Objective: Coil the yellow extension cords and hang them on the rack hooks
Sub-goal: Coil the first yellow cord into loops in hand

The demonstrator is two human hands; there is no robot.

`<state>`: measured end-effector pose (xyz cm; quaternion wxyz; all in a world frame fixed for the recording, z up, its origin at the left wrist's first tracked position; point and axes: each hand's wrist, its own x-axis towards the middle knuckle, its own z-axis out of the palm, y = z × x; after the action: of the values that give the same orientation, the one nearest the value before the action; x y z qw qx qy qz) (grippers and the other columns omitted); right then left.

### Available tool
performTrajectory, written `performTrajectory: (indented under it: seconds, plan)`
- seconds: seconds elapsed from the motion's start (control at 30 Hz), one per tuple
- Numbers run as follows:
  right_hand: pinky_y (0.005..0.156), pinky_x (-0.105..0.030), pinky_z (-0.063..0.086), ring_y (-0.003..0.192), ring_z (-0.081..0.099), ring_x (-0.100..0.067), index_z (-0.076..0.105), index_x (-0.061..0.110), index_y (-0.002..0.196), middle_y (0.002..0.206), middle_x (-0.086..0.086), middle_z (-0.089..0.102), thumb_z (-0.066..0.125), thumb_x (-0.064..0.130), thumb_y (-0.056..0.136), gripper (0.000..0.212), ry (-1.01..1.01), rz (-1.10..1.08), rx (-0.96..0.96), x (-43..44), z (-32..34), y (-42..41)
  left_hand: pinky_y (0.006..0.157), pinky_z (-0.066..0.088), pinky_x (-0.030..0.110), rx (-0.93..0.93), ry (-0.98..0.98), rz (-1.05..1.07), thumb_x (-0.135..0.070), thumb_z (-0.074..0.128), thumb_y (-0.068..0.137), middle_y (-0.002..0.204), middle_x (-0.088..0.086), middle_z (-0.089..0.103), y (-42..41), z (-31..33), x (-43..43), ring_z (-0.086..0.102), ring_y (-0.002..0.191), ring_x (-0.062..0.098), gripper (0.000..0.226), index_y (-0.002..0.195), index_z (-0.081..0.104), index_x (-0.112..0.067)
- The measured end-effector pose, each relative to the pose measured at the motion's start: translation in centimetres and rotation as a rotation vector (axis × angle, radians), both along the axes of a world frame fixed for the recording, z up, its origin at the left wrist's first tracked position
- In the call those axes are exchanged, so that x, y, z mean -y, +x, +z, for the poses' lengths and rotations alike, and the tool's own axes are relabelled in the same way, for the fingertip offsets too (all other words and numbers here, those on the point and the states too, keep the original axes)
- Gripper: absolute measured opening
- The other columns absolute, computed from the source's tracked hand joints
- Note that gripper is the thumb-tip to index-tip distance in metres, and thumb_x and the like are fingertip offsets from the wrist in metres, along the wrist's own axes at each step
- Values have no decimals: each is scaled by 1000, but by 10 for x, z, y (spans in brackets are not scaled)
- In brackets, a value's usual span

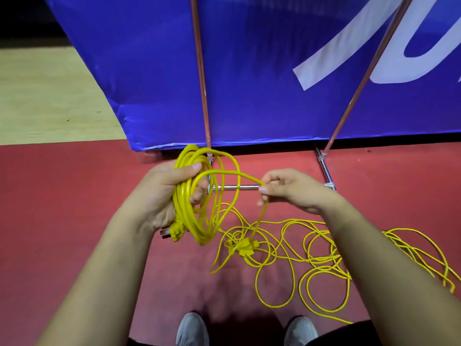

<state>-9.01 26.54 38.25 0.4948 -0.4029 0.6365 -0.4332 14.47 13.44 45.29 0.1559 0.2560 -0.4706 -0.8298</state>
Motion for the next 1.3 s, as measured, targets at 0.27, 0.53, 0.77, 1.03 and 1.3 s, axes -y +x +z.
performTrajectory:
  seconds: [0.27, 0.53, 0.77, 1.03, 1.3]
  plan:
    - [46, -23, 26, 47, 29, -11, 68, 6, 82, 51, 7, 38, 57, 9, 95, 17, -180, -180, -171, 11, 28, 10, 56, 59, 35, 155, 29, -144, -10, 53, 78, 84, 30, 70, -2, 2, -14, 72, 65, 33, 29, 101, 58, 7]
    - [51, -25, 30, 46, 34, -7, 62, 16, 61, 50, 8, 41, 62, 18, 90, 29, -107, -34, -523, 11, 70, 38, 46, 53, 26, 74, 105, -152, -19, 78, 64, 65, 14, 66, -2, -4, -6, 65, 50, 22, 27, 81, 66, -2]
    - [52, -25, 33, 50, 40, -3, 66, 10, 66, 52, 5, 48, 66, 18, 88, 23, -176, 88, -611, 15, 80, 66, 41, 42, 22, 115, 74, -203, -22, 60, 82, 55, 4, 48, -9, -9, -15, 48, 41, 17, 18, 81, 60, -4]
    - [70, -35, 45, 70, 56, -14, 63, 3, 82, 74, -12, 66, 67, 24, 91, 23, 10, 254, -415, 4, 11, 15, 41, 37, 19, -126, 155, -129, -23, 70, 74, 51, -5, 42, -3, -11, -2, 41, 39, 7, 26, 84, 55, -5]
    - [50, -26, 25, 48, 30, -12, 67, 9, 89, 55, 2, 37, 61, 13, 94, 9, -116, -318, 53, 5, -14, -7, 49, 48, 26, 68, -11, -235, -15, 78, 68, 67, 7, 56, 6, -17, 8, 56, 53, 18, 16, 74, 65, -10]
